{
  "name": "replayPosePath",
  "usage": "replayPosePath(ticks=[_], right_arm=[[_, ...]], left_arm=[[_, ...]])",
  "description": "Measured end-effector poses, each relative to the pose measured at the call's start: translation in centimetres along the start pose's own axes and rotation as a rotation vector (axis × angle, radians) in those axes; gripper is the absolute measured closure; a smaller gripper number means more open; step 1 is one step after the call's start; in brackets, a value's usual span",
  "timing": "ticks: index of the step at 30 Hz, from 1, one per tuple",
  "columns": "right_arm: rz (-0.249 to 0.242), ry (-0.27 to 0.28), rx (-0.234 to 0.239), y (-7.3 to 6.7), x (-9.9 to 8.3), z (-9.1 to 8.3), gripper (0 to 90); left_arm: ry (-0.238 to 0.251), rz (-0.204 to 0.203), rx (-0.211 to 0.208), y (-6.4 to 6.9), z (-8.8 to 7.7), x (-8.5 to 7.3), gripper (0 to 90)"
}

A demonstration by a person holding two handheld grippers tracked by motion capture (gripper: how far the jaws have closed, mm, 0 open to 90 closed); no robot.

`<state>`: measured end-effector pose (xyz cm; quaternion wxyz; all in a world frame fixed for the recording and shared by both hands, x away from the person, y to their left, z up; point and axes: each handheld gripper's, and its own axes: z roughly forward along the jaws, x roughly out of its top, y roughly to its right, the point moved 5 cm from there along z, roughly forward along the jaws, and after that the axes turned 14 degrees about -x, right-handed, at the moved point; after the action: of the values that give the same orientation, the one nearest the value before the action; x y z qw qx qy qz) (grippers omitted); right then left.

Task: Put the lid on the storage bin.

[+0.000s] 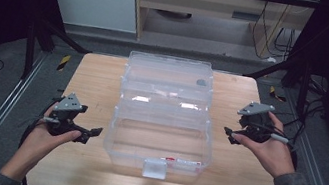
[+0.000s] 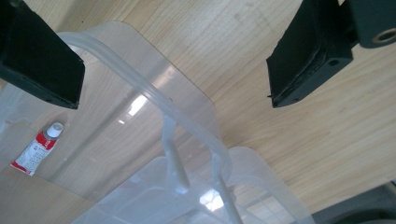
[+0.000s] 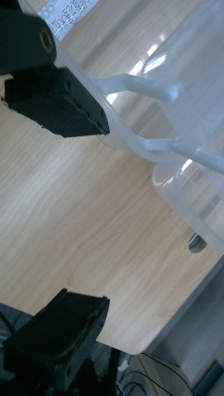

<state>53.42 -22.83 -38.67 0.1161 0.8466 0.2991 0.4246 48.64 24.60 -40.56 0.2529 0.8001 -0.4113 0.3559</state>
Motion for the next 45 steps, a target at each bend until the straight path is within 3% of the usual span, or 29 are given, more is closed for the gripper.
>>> replayPosePath(ticks=[6, 7, 12, 16, 22, 25, 37, 45], right_arm=[[-0.055, 0.005, 0.001, 1.0, 2.4, -0.7, 22.4], [-0.089, 0.007, 0.005, 1.2, 3.4, -1.0, 28.1], [-0.142, 0.023, 0.017, 1.1, 5.3, -1.6, 35.4], [-0.195, 0.047, 0.05, 0.5, 7.8, -2.0, 44.4], [-0.252, 0.058, 0.081, -0.7, 9.6, -2.0, 49.0], [-0.299, 0.062, 0.108, -1.7, 11.0, -1.7, 53.1], [-0.379, 0.066, 0.155, -3.4, 13.3, -1.0, 59.6], [-0.412, 0.061, 0.173, -4.0, 13.9, -0.7, 58.5]], left_arm=[[-0.012, 0.051, -0.009, 0.7, -0.4, 1.4, 3.5], [-0.017, 0.07, -0.018, 1.2, -0.4, 2.0, 3.5], [-0.033, 0.117, -0.038, 2.3, 0.0, 2.9, 3.5], [-0.062, 0.146, -0.07, 3.3, 0.8, 3.5, 3.5], [-0.081, 0.186, -0.102, 4.6, 1.9, 4.3, 3.2], [-0.127, 0.212, -0.116, 5.1, 2.9, 4.6, 2.9], [-0.169, 0.248, -0.159, 5.9, 4.9, 4.5, 2.8], [-0.185, 0.253, -0.179, 6.2, 5.7, 4.5, 3.4]])
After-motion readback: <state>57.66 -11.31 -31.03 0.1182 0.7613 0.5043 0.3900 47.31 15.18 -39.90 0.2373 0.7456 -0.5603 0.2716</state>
